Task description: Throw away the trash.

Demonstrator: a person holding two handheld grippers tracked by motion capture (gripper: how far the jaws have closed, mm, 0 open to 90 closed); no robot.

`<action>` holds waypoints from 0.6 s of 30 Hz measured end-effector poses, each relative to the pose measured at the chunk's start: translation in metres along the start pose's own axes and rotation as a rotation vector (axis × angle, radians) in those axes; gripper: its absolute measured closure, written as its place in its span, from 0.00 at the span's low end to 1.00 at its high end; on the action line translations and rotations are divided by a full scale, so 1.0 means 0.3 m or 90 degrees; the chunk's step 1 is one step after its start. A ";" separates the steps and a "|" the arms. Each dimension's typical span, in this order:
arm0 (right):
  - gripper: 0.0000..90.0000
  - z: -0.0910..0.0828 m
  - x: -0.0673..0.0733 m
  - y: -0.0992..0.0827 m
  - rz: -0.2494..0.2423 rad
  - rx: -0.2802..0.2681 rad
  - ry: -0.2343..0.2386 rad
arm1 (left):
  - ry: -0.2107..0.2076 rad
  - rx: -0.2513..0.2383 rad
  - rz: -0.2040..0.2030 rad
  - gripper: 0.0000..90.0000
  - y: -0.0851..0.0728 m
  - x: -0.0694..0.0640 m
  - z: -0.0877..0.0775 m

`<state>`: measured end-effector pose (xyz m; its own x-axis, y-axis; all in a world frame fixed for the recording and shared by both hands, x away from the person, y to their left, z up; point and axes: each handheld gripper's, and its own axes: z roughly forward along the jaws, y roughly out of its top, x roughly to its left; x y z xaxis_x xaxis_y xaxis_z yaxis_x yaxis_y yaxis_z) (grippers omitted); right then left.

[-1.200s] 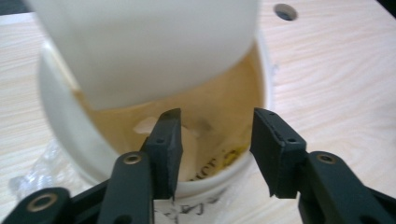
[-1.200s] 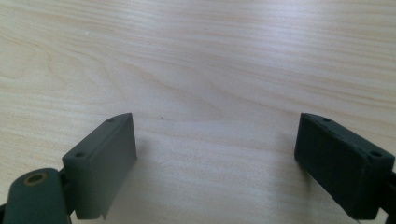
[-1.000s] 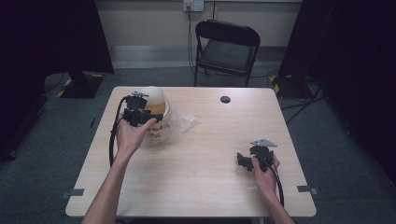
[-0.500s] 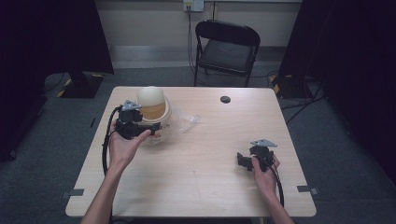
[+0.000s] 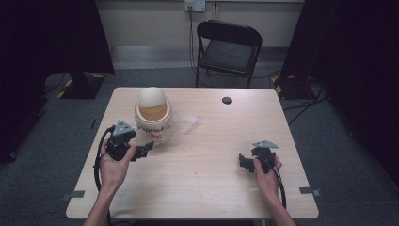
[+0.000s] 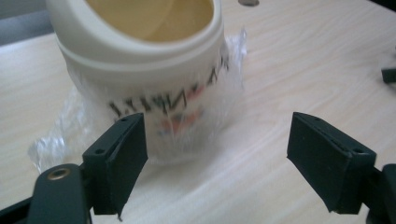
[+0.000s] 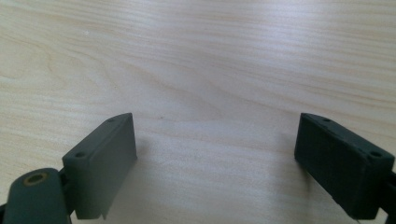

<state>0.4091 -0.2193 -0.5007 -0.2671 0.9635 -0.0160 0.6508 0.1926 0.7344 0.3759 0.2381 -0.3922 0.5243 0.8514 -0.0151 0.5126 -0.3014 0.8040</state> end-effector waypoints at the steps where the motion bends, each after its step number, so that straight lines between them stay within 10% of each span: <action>1: 0.13 0.000 0.000 0.000 -0.001 0.000 0.001 | 0.002 0.006 -0.005 0.22 -0.022 0.004 0.005; 12: 0.13 0.000 0.000 0.000 0.000 0.000 0.000 | 0.047 0.118 -0.017 0.22 -0.247 0.042 0.110; 18: 0.13 0.000 0.000 0.000 0.000 0.000 0.000 | 0.043 0.119 -0.020 0.20 -0.312 0.043 0.145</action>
<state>0.4091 -0.2193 -0.5007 -0.2669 0.9636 -0.0156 0.6508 0.1921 0.7345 0.3642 0.2588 -0.4935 0.4624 0.8866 0.0069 0.6487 -0.3436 0.6790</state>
